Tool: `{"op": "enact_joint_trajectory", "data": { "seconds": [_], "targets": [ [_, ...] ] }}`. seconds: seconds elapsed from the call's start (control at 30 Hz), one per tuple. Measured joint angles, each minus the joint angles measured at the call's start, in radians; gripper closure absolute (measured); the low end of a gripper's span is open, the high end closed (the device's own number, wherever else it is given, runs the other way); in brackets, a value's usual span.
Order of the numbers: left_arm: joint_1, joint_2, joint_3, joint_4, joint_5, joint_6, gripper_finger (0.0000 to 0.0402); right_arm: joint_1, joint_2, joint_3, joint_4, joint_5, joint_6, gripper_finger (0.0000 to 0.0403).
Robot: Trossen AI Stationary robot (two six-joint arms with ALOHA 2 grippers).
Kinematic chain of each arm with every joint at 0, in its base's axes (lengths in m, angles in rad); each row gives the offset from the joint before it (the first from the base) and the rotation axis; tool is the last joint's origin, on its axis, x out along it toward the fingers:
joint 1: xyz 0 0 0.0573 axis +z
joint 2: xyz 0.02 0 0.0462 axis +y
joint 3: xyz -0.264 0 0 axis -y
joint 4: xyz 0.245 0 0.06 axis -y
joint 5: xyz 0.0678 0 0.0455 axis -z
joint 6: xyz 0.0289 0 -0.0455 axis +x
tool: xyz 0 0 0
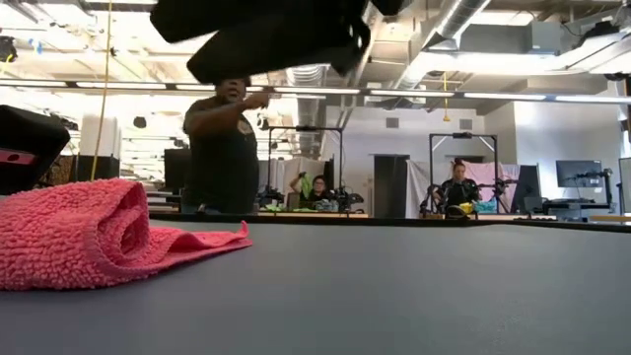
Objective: Roll towel into tight, uniform cylinder
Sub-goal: Roll the red towel
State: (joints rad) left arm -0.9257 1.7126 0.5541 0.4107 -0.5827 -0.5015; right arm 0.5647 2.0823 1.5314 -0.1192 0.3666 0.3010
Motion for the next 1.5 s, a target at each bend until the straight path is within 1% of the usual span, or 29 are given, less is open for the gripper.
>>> {"op": "enact_joint_trajectory", "data": {
  "seconds": [0.07,0.13,0.23,0.3,0.37,0.43,0.53,0.7,0.73,0.87,1.0,1.17,1.27,1.37,1.5],
  "targets": [
    [0.0,0.0,0.0,0.0,0.0,-0.005,0.0401,0.016,0.0,0.0,0.012,0.062,-0.088,0.0214],
    [0.0,0.0,0.0,0.0,0.0,-0.008,0.0401,0.026,0.0,0.0,0.039,0.08,-0.17,0.022],
    [0.0,0.0,0.0,0.0,0.001,-0.008,0.0401,0.033,0.014,0.001,0.1,0.079,-0.276,0.0227],
    [0.0,0.0,0.0,0.0,0.002,-0.008,0.0401,0.034,0.037,0.002,0.155,0.073,-0.394,0.023],
    [0.001,0.0,0.0,-0.001,0.004,-0.012,0.0401,0.029,0.081,0.002,0.232,0.04,-0.516,0.0231],
    [0.004,0.0,0.0,0.0,0.015,-0.016,0.0401,0.026,0.113,0.001,0.259,0.029,-0.587,0.0231],
    [0.008,0.0,0.0,0.002,0.033,-0.025,0.0401,0.016,0.149,0.014,0.271,0.052,-0.587,0.0231],
    [0.011,0.0,0.0,0.003,0.036,-0.025,0.0401,-0.001,0.148,0.02,0.272,0.054,-0.578,0.0231],
    [0.012,0.0,0.0,0.003,0.037,-0.025,0.0401,-0.006,0.148,0.019,0.267,0.048,-0.574,0.0231],
    [0.012,0.0,0.0,0.002,0.037,-0.024,0.0401,-0.023,0.161,0.019,0.268,-0.04,-0.568,0.0231],
    [0.017,0.0,0.0,0.0,0.039,-0.024,0.0401,-0.032,0.181,0.017,0.272,-0.047,-0.567,0.0231],
    [0.021,0.0,0.0,0.005,0.048,-0.021,0.0401,-0.043,0.194,0.02,0.274,-0.049,-0.561,0.0231],
    [0.021,0.0,0.0,0.006,0.049,-0.019,0.0401,-0.048,0.208,0.018,0.247,-0.03,-0.549,0.0231],
    [0.021,-0.005,0.0,0.005,0.052,-0.017,0.0401,-0.059,0.217,0.018,0.249,-0.029,-0.517,0.0231],
    [0.021,-0.045,-0.001,-0.011,0.058,0.008,0.0401,-0.071,0.231,0.02,0.24,-0.008,-0.451,0.0231]
  ]
}}
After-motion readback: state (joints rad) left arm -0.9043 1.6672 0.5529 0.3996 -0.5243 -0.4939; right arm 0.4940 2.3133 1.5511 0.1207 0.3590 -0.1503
